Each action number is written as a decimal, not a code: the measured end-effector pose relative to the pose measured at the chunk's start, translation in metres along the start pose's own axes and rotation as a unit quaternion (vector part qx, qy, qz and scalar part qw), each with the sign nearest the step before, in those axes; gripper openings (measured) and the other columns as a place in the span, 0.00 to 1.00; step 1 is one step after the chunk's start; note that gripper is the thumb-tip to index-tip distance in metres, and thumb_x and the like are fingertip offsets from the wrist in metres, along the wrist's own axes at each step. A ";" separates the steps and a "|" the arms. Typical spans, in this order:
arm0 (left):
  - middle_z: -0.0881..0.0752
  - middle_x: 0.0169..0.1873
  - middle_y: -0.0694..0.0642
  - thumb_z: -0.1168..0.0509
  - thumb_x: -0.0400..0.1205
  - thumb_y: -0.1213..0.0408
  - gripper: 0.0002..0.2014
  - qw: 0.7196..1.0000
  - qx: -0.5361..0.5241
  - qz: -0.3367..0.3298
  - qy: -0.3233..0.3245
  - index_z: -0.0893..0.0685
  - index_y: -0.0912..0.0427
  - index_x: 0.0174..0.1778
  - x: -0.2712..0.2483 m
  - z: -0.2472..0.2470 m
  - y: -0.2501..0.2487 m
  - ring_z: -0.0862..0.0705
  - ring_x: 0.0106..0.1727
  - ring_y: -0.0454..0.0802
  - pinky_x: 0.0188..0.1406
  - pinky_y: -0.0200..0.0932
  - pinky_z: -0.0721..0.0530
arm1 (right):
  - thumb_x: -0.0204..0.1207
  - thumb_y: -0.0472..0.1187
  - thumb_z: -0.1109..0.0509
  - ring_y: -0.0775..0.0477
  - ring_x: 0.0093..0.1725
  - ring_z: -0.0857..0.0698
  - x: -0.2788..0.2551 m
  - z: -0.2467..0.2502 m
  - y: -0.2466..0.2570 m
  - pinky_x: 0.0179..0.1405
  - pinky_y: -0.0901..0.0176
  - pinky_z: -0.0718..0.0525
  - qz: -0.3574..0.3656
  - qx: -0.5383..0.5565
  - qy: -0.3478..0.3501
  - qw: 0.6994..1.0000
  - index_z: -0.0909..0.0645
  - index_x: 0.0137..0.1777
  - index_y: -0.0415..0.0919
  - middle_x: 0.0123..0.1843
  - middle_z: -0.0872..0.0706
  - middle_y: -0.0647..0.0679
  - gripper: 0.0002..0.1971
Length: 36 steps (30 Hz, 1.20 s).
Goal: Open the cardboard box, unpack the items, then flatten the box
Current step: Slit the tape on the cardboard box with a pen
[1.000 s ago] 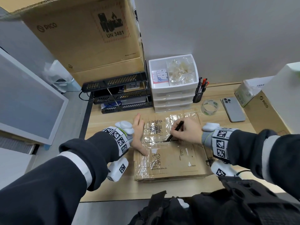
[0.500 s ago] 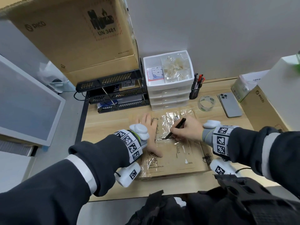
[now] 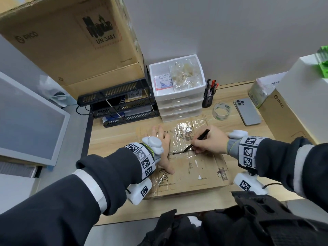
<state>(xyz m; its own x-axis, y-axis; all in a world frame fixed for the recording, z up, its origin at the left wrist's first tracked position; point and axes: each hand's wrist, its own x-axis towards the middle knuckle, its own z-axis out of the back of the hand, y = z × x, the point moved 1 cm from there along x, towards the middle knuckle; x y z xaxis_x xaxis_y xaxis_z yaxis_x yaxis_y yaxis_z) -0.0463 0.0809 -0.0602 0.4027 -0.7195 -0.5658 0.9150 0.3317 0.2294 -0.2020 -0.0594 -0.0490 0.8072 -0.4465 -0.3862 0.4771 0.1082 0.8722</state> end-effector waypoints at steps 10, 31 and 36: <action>0.44 0.79 0.75 0.25 0.50 0.22 0.73 0.999 0.030 0.009 0.036 0.45 0.65 0.81 0.001 0.008 -0.007 0.43 0.78 0.78 0.76 0.73 0.34 | 0.74 0.29 0.29 0.42 0.32 0.08 -0.004 0.032 -0.010 0.35 0.56 0.11 -0.042 0.001 -0.014 0.999 0.14 0.43 0.27 0.35 0.07 0.36 0.04; 0.36 0.75 0.60 0.28 0.49 0.22 0.64 0.991 -0.023 -0.051 -0.118 0.33 0.58 0.76 0.010 0.024 -0.047 0.38 0.77 0.60 0.73 0.63 0.28 | 0.73 0.25 0.29 0.37 0.33 0.09 -0.014 0.049 -0.024 0.41 0.46 0.08 0.009 -0.006 -0.012 1.000 0.13 0.39 0.24 0.36 0.09 0.30 0.04; 0.34 0.69 0.59 0.28 0.49 0.21 0.60 0.994 -0.002 -0.043 -0.103 0.32 0.56 0.72 0.014 0.026 -0.049 0.36 0.71 0.59 0.66 0.63 0.25 | 0.73 0.27 0.28 0.30 0.39 0.08 -0.017 0.060 -0.032 0.46 0.43 0.08 -0.003 0.000 -0.019 1.000 0.13 0.37 0.27 0.36 0.09 0.32 0.05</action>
<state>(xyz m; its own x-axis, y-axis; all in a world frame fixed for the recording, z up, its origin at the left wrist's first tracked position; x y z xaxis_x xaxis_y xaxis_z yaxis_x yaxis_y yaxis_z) -0.0851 0.0390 -0.0585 0.3196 -0.8551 -0.4082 0.9463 0.2657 0.1842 -0.2519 -0.1082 -0.0527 0.7906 -0.4811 -0.3788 0.4816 0.1065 0.8699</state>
